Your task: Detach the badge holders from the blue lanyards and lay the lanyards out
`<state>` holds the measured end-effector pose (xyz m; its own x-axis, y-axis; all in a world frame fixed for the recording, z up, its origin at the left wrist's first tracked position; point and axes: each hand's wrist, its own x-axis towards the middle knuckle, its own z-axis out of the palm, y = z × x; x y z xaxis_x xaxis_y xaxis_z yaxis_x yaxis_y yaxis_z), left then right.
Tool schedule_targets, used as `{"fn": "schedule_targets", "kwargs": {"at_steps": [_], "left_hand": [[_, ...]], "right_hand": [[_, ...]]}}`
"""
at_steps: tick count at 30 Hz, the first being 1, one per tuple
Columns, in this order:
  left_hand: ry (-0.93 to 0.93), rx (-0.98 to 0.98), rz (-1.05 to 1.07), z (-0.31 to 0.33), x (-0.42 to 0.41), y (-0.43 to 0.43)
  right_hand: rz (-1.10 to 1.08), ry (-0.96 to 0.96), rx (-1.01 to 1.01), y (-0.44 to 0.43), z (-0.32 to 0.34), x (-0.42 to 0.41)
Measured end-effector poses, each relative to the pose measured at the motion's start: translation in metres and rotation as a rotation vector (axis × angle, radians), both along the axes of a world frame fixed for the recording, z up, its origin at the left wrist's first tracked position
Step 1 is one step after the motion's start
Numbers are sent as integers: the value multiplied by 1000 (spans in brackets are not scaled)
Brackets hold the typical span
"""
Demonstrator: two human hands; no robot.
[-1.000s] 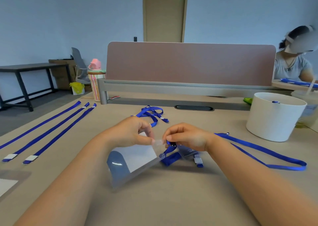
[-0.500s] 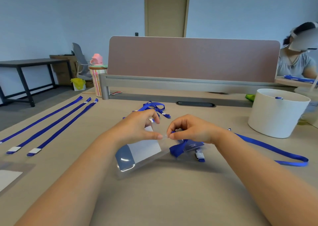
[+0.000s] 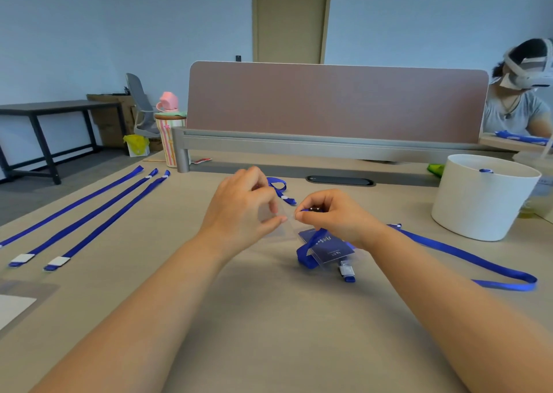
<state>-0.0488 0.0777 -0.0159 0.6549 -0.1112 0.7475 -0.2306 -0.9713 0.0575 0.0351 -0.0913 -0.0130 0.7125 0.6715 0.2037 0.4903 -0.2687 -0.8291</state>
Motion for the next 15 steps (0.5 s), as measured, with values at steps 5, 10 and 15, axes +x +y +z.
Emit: {"fn": "schedule_targets", "kwargs": {"at_steps": [5, 10, 15], "left_hand": [[110, -203, 41, -5, -1, -14], [129, -349, 67, -4, -3, -17], [165, -417, 50, -1, -4, -19]], "right_hand": [[-4, -21, 44, 3, 1, -2], [-1, -73, 49, 2, 2, -2], [-2, -153, 33, 3, 3, -3]]}}
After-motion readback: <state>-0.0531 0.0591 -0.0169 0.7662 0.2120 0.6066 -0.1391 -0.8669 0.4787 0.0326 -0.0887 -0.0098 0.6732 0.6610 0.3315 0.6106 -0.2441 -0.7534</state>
